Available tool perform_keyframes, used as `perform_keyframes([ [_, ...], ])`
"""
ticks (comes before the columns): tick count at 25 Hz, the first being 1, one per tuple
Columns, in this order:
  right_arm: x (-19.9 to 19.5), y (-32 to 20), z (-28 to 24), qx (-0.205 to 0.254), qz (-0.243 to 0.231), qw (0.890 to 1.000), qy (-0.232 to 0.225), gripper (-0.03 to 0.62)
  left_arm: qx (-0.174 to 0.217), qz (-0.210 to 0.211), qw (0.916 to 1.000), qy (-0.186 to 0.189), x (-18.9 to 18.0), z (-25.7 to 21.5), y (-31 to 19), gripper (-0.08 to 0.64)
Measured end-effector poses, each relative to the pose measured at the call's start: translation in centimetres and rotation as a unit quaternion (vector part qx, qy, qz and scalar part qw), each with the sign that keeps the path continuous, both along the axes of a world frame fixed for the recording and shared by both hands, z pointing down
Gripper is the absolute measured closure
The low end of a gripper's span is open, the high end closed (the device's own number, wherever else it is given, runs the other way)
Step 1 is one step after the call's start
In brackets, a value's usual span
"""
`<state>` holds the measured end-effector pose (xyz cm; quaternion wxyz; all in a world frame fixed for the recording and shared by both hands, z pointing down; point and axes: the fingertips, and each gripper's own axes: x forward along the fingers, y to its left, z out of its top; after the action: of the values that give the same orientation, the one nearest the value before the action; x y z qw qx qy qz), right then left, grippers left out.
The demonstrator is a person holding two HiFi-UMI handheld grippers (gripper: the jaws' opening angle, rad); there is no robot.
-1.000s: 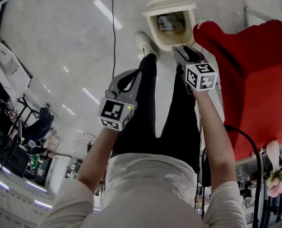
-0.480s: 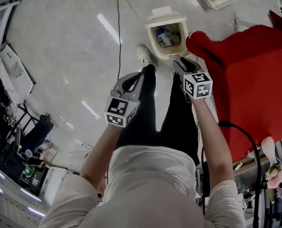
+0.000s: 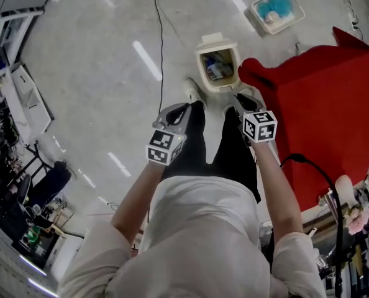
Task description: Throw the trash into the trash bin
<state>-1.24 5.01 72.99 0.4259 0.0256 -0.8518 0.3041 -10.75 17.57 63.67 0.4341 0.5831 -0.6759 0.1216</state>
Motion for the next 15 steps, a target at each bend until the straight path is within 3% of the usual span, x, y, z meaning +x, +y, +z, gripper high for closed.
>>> perform_keyframes([
  [6, 0.6, -1.7, -6.9, 0.019, 0.02, 0.999, -0.044, 0.572, 0.012, -0.012, 0.9999, -0.002, -0.1, -4.0, 0.8, 0.555],
  [15, 1.4, -1.6, -14.0, 0.033, 0.017, 0.995, -0.09, 0.576, 0.033, -0.002, 0.9994, -0.013, -0.1, -8.2, 0.4, 0.555],
])
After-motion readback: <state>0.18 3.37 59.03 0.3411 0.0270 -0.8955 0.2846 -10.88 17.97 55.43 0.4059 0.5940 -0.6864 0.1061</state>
